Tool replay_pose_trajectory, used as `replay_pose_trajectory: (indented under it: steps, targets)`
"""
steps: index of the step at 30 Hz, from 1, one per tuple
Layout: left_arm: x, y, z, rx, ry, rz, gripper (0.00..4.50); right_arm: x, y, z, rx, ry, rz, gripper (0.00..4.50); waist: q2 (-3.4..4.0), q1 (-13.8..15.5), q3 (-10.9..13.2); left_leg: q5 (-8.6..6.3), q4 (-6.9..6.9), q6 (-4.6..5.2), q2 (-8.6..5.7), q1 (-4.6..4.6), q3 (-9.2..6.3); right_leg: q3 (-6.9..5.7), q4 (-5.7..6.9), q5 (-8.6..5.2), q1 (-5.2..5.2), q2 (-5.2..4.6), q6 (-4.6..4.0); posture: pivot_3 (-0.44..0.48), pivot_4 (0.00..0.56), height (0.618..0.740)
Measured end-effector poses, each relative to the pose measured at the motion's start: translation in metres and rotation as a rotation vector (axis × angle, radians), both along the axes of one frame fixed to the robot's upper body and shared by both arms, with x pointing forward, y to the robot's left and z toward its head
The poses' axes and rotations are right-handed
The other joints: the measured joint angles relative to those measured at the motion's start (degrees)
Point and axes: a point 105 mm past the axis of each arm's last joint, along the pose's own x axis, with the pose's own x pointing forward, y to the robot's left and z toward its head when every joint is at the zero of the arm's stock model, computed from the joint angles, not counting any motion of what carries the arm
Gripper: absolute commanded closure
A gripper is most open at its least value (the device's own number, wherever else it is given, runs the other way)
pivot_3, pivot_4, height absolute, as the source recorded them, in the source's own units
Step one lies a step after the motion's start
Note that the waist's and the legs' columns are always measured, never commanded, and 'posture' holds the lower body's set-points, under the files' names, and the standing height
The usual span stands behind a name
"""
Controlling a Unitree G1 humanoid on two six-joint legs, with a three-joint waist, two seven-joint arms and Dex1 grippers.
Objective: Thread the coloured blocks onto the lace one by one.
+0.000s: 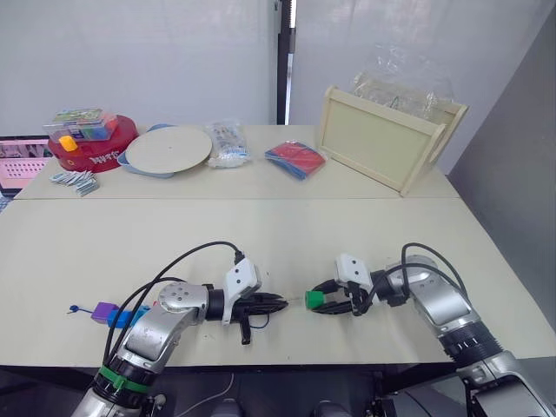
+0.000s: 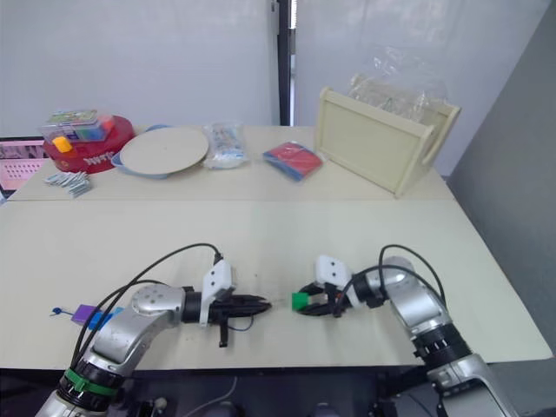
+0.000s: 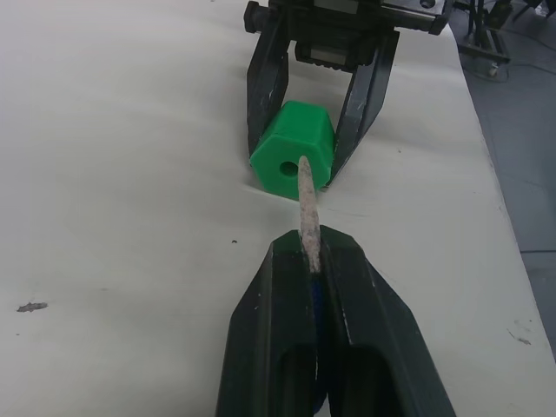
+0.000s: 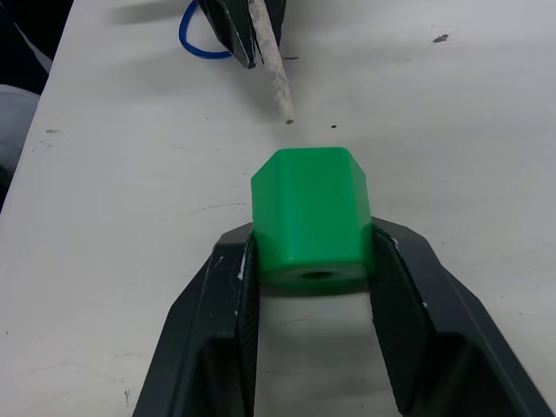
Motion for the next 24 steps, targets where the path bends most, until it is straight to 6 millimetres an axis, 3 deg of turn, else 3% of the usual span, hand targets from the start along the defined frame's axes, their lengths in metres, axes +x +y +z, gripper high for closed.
replay_pose_trajectory:
  steps: [24]
  targets:
    - [0.0019, -0.0089, -0.0083, 0.032, 0.013, -0.043, 4.50, -0.0079, 0.0005, -0.0010, 0.000, 0.022, -0.023, 3.24, 0.00, -0.03, 0.00, -0.01, 0.00, 0.01, 0.00, -0.01, 0.00, 0.00, -0.03, 0.00, 0.00, 0.00, 0.00, 0.000, 0.150, 0.740]
